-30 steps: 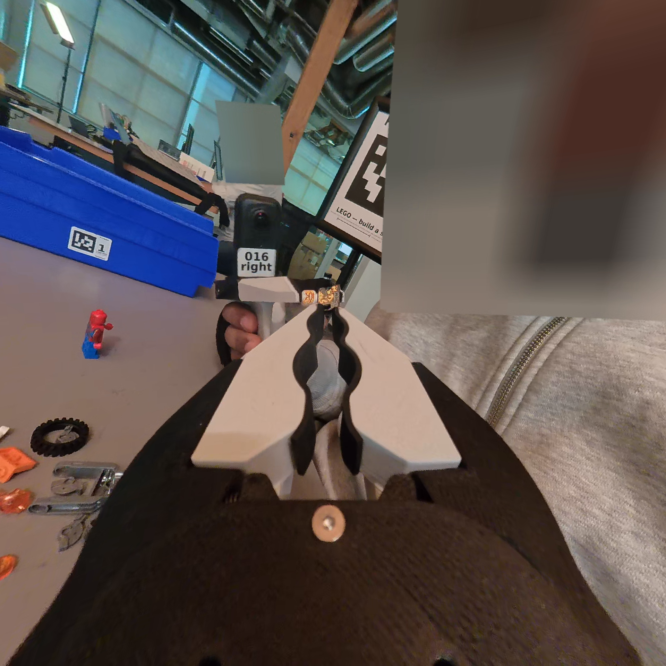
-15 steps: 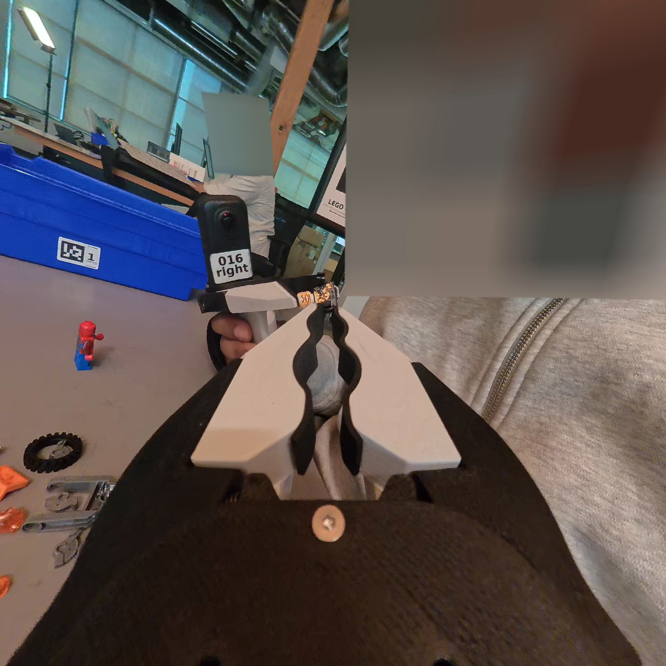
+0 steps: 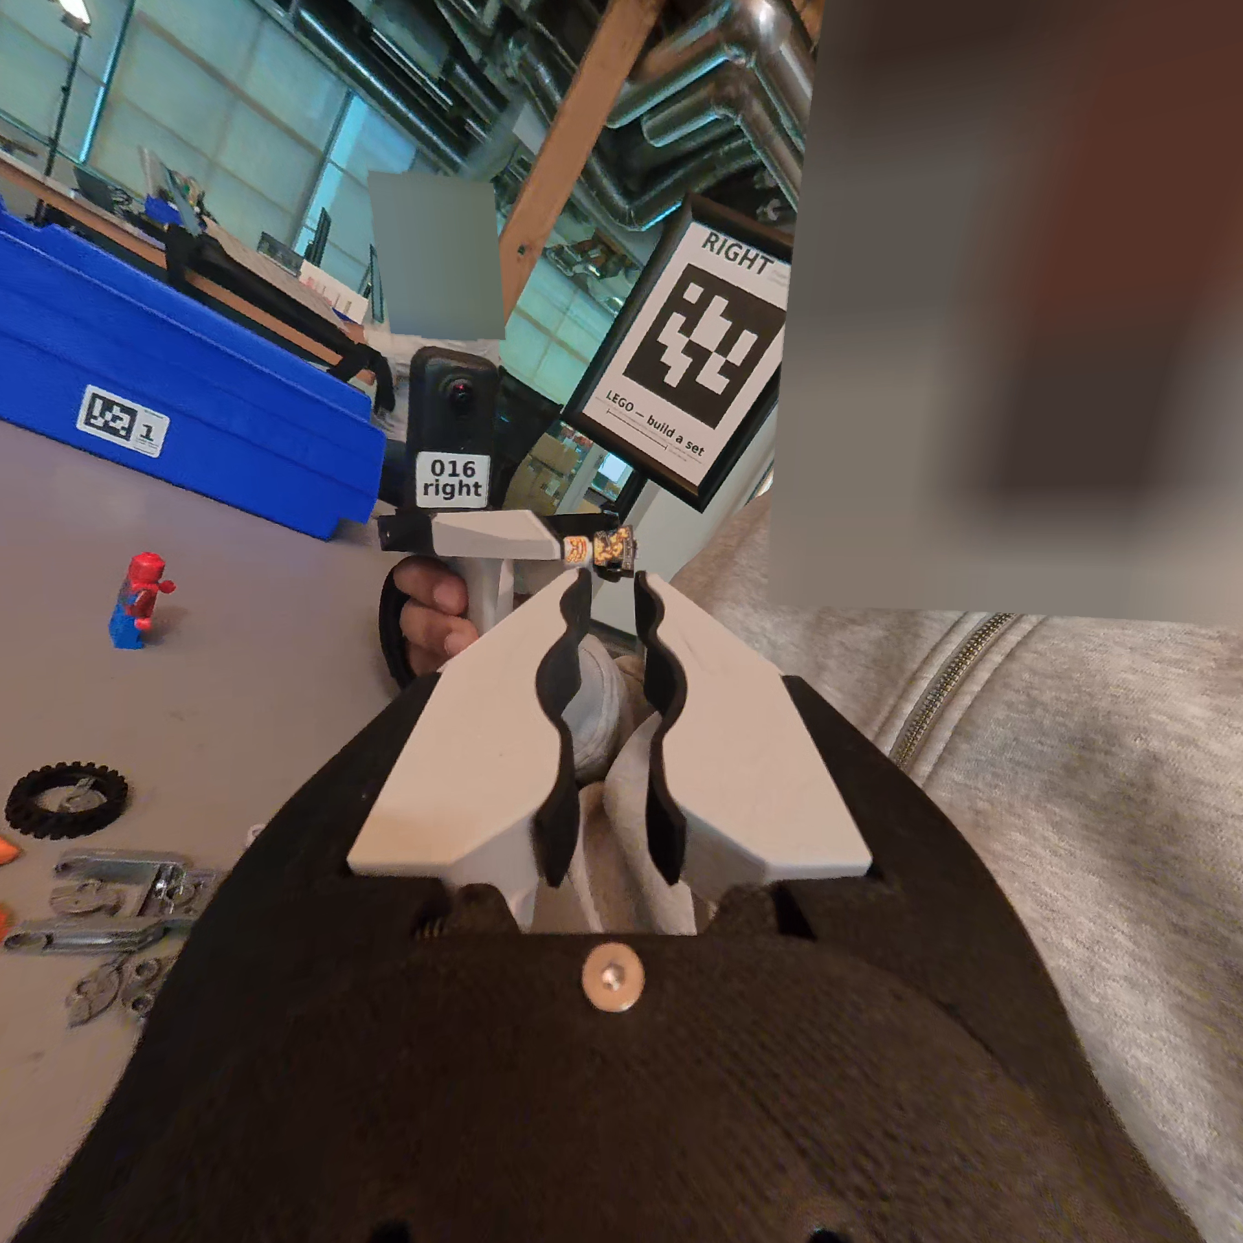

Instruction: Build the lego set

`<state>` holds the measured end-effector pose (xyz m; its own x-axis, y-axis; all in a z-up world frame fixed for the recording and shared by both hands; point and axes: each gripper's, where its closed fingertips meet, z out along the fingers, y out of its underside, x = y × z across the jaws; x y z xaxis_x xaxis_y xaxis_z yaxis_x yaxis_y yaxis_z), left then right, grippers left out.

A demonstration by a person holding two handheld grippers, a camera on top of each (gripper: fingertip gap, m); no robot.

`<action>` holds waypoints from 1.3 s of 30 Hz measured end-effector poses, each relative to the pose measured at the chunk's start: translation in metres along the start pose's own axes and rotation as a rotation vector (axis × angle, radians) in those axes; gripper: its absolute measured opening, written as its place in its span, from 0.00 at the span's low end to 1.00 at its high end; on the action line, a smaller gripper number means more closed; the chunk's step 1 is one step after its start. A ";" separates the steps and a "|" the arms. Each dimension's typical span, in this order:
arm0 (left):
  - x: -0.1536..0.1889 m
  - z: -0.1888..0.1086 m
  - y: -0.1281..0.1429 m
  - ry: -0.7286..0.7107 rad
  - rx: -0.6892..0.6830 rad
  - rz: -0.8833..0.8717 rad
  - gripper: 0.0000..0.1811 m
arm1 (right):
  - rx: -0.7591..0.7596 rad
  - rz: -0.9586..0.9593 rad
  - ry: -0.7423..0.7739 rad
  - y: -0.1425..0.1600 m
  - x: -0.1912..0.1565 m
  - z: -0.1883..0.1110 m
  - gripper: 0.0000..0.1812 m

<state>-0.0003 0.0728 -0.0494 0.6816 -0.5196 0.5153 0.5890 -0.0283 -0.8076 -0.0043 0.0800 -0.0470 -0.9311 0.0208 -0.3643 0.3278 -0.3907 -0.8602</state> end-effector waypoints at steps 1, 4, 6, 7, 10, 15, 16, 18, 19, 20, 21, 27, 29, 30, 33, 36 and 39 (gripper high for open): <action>0.000 -0.001 -0.001 0.004 0.007 -0.003 0.05 | -0.002 -0.002 0.002 0.000 0.000 0.000 0.12; 0.002 -0.001 -0.003 0.016 0.019 -0.003 0.02 | -0.004 -0.009 0.012 0.000 0.001 0.000 0.12; 0.002 -0.001 -0.003 0.014 0.017 -0.001 0.02 | -0.005 -0.011 0.013 0.000 0.001 0.000 0.12; 0.002 -0.001 -0.003 0.013 0.017 -0.001 0.02 | -0.007 -0.011 0.014 0.001 0.001 0.001 0.12; 0.001 -0.001 -0.003 0.010 0.019 -0.005 0.02 | -0.017 -0.016 0.020 0.002 0.001 0.002 0.12; 0.000 -0.002 -0.003 0.005 0.017 -0.007 0.00 | -0.028 -0.030 0.028 0.004 0.001 0.003 0.12; 0.000 -0.001 -0.003 0.004 0.014 -0.009 0.00 | -0.027 -0.028 0.026 0.004 0.001 0.003 0.12; 0.001 -0.001 -0.002 -0.004 0.004 0.003 0.00 | -0.024 -0.022 0.020 0.003 0.001 0.002 0.12; 0.001 0.000 -0.001 -0.009 -0.003 0.012 0.00 | -0.022 -0.016 0.016 0.003 0.000 0.002 0.12; 0.001 0.000 0.000 -0.010 -0.009 0.017 0.00 | -0.021 -0.009 0.011 0.003 0.000 0.002 0.12; 0.001 0.000 0.001 -0.010 -0.013 0.018 0.00 | -0.019 0.000 0.005 0.003 0.000 0.002 0.12; 0.003 0.001 0.002 -0.021 -0.029 0.052 0.00 | -0.010 0.067 -0.027 0.003 -0.001 0.002 0.12; 0.003 0.001 0.002 -0.029 -0.033 0.071 0.00 | -0.008 0.089 -0.038 0.003 -0.001 0.001 0.12; 0.003 0.001 0.002 -0.035 -0.035 0.080 0.00 | -0.007 0.098 -0.040 0.003 0.000 0.001 0.12; 0.003 0.001 0.003 -0.042 -0.040 0.100 0.00 | -0.006 0.126 -0.052 0.003 0.000 0.001 0.12; 0.003 0.001 0.003 -0.048 -0.043 0.114 0.00 | -0.005 0.143 -0.059 0.003 0.000 0.001 0.12; 0.003 0.001 0.002 -0.051 -0.038 0.117 0.00 | -0.004 0.144 -0.058 0.003 0.000 0.001 0.12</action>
<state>0.0032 0.0725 -0.0495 0.7662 -0.4776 0.4299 0.4878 -0.0032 -0.8729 -0.0037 0.0781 -0.0494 -0.8818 -0.0885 -0.4632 0.4595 -0.3819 -0.8019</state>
